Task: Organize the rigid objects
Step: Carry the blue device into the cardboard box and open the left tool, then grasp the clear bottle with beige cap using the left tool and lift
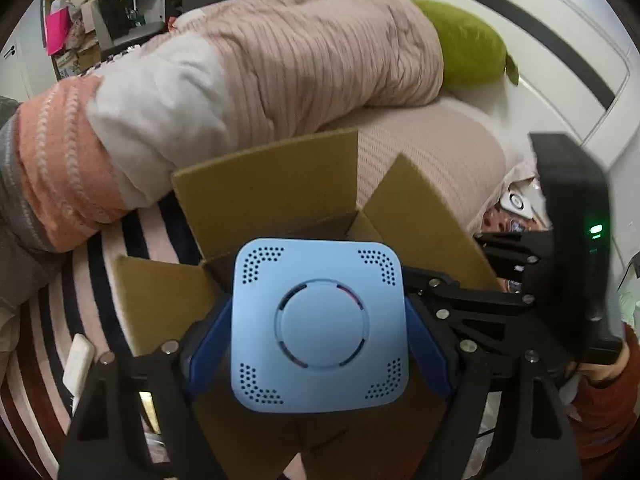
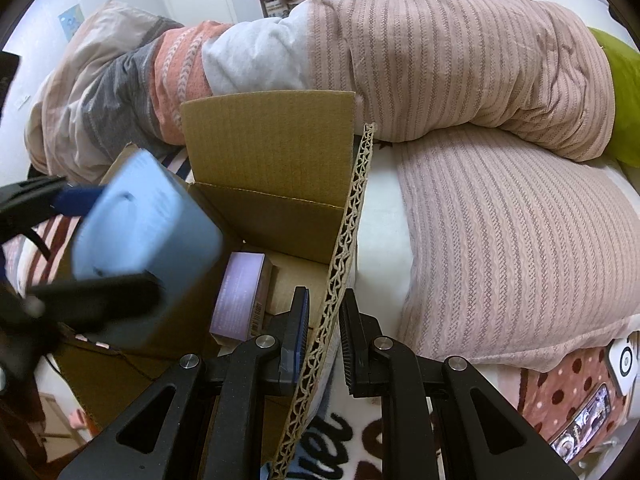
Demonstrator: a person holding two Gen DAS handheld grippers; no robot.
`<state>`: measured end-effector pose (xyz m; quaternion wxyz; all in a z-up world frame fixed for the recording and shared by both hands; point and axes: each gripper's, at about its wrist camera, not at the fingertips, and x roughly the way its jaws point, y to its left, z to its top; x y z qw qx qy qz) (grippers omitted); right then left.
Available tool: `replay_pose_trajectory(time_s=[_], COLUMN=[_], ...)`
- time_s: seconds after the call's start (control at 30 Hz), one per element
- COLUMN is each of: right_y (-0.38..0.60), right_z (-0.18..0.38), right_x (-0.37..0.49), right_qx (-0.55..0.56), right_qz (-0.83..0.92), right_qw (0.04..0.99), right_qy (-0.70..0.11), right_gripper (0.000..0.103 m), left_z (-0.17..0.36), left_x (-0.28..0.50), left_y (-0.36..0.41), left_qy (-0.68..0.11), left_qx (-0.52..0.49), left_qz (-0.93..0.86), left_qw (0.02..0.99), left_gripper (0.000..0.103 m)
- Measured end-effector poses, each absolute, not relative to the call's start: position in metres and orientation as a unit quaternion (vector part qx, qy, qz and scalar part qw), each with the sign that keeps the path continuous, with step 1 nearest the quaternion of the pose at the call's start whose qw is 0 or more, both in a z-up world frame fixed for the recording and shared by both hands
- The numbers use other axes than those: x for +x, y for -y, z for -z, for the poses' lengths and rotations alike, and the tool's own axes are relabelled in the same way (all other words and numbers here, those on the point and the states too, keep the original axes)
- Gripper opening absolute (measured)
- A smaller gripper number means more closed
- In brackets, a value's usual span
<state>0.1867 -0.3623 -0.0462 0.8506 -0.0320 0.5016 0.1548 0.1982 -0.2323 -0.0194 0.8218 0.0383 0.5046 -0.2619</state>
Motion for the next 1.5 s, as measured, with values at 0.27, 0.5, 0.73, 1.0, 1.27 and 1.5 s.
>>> replay_pose_trajectory(time_s=[0.27,0.5,0.73,1.0,1.27,1.5], right_y=[0.361,0.359,0.357,0.356,0.356,0.368], right_z=[0.046,0.047,0.048,0.048,0.048,0.051], right_x=[0.186,0.187,0.186,0.187,0.189,0.192], right_qx=[-0.036,-0.037,-0.041,-0.046,-0.050,-0.010], right_qz=[-0.155,-0.155,-0.152,-0.147,-0.149,-0.164], right_qw=[0.850,0.850,0.848,0.847,0.844,0.840], right_qy=[-0.502,-0.503,-0.506,-0.509,-0.512,-0.517], right_gripper=[0.013,0.013,0.013,0.013,0.013,0.014], left_z=[0.030,-0.002,-0.038,-0.007,0.079,0.129], left_x=[0.196,0.173,0.132,0.110,0.113,0.119], left_y=[0.232,0.206,0.149,0.061,0.000,-0.016], left_qy=[-0.522,-0.473,-0.403,-0.399,-0.465,-0.505], left_qx=[0.055,0.059,0.061,0.062,0.040,-0.007], left_qz=[0.246,0.250,0.233,0.179,0.119,0.127], left_qw=[0.815,0.843,0.883,0.897,0.876,0.854], left_gripper=[0.085,0.087,0.088,0.090,0.090,0.090])
